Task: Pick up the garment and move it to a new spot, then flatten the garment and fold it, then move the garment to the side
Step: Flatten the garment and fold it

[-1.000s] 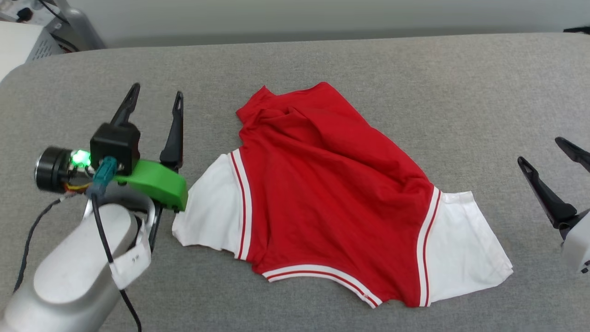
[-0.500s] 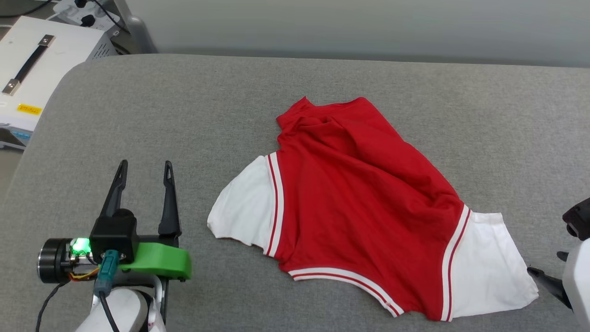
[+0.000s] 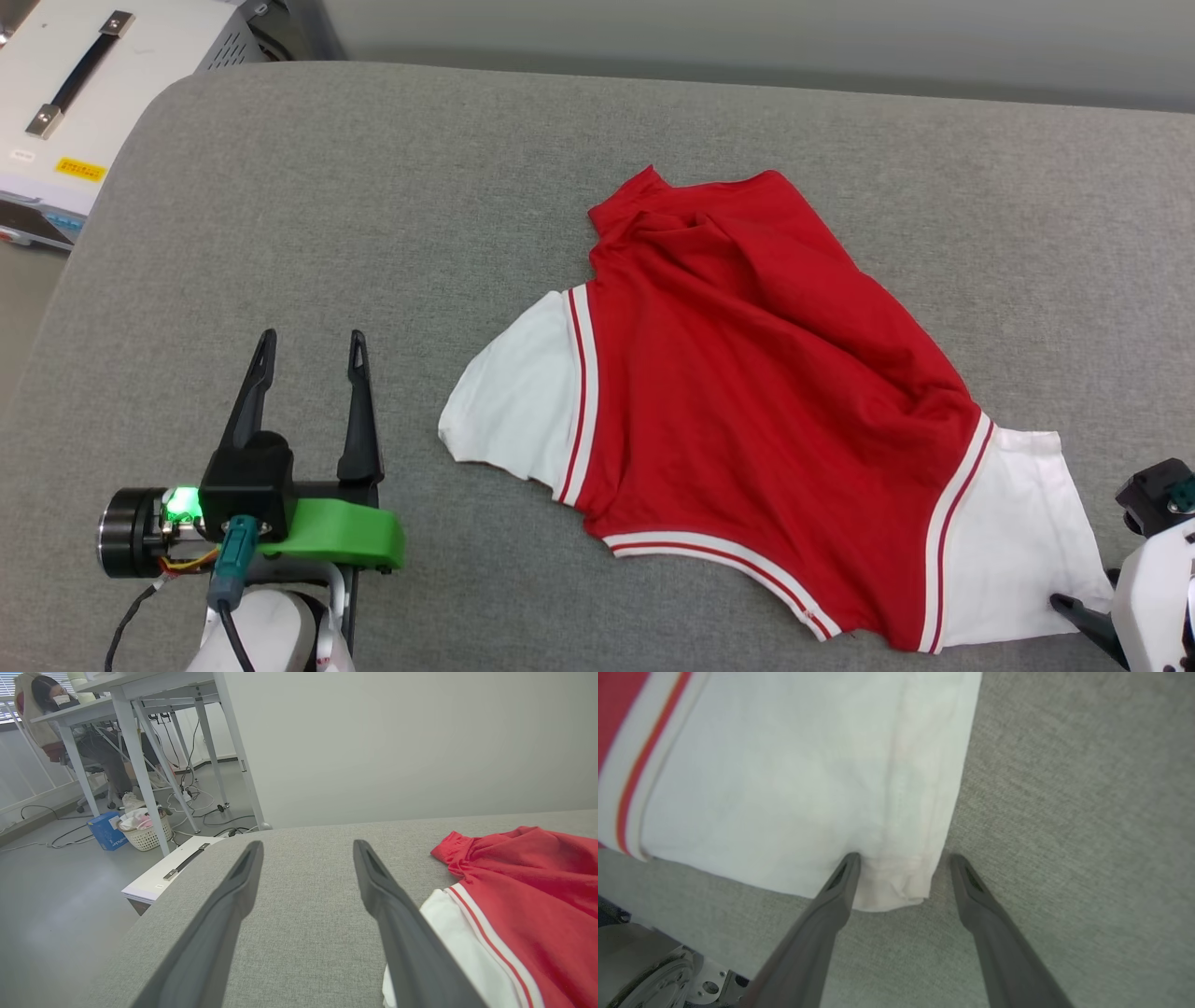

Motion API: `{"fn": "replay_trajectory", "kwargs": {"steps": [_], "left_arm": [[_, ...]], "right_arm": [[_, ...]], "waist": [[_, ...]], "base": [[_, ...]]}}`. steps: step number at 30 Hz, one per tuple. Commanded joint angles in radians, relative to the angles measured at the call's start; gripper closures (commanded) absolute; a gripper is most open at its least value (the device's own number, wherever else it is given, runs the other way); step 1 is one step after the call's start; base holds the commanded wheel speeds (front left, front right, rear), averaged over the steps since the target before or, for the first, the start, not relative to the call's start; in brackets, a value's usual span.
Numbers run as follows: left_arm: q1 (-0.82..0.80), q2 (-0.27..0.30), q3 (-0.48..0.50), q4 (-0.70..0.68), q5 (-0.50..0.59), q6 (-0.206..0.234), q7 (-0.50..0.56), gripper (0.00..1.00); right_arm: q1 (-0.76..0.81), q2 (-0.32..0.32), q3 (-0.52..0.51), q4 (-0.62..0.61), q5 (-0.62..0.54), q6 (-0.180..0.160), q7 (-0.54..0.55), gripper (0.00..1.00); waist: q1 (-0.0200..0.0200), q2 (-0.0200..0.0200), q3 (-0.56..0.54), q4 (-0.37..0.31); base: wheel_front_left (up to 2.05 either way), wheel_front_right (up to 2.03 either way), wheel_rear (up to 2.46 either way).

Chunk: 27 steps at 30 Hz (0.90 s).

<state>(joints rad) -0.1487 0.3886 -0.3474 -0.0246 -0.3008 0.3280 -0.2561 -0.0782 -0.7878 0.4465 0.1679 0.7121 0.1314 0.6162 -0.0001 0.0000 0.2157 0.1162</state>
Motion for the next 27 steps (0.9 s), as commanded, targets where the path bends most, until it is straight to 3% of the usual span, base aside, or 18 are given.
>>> {"fn": "replay_trajectory", "kwargs": {"steps": [1,2,9,18,22,27], "left_arm": [[0.019,-0.01,0.011,0.006,0.011,-0.01,-0.006,0.0],[0.024,-0.014,0.019,0.01,0.015,-0.017,-0.006,0.0],[0.032,-0.039,0.055,0.035,0.042,-0.056,-0.006,0.0],[0.015,-0.052,0.079,0.08,0.067,-0.129,-0.006,0.0],[-0.042,-0.015,0.068,0.128,0.075,-0.202,-0.006,0.0],[-0.177,0.046,0.022,0.214,0.062,-0.341,0.074,0.0]], "right_arm": [[0.006,0.041,0.04,0.033,0.036,-0.001,-0.019,0.61],[-0.009,0.037,0.038,0.035,0.041,-0.001,-0.046,1.0],[-0.108,-0.015,-0.038,0.053,0.054,-0.001,-0.172,1.0],[-0.144,-0.054,-0.129,0.12,0.086,-0.001,-0.233,1.0],[-0.132,-0.064,-0.158,0.133,0.096,-0.001,-0.249,1.0],[-0.118,-0.062,-0.175,0.134,0.097,-0.001,-0.256,1.0]], "waist": [[0.0001,0.0,-0.007,-0.006],[0.0001,0.0,-0.011,-0.009],[0.0001,0.0,-0.039,-0.014],[0.0001,0.0,-0.065,0.002],[0.0001,0.0,-0.073,0.003],[0.0001,0.0,-0.07,-0.004]], "base": [[0.0,0.0,0.0],[0.0,0.0,0.0],[0.0,0.0,0.0],[0.0,0.0,0.0],[0.0,0.0,0.0],[0.0,0.0,0.0]]}}
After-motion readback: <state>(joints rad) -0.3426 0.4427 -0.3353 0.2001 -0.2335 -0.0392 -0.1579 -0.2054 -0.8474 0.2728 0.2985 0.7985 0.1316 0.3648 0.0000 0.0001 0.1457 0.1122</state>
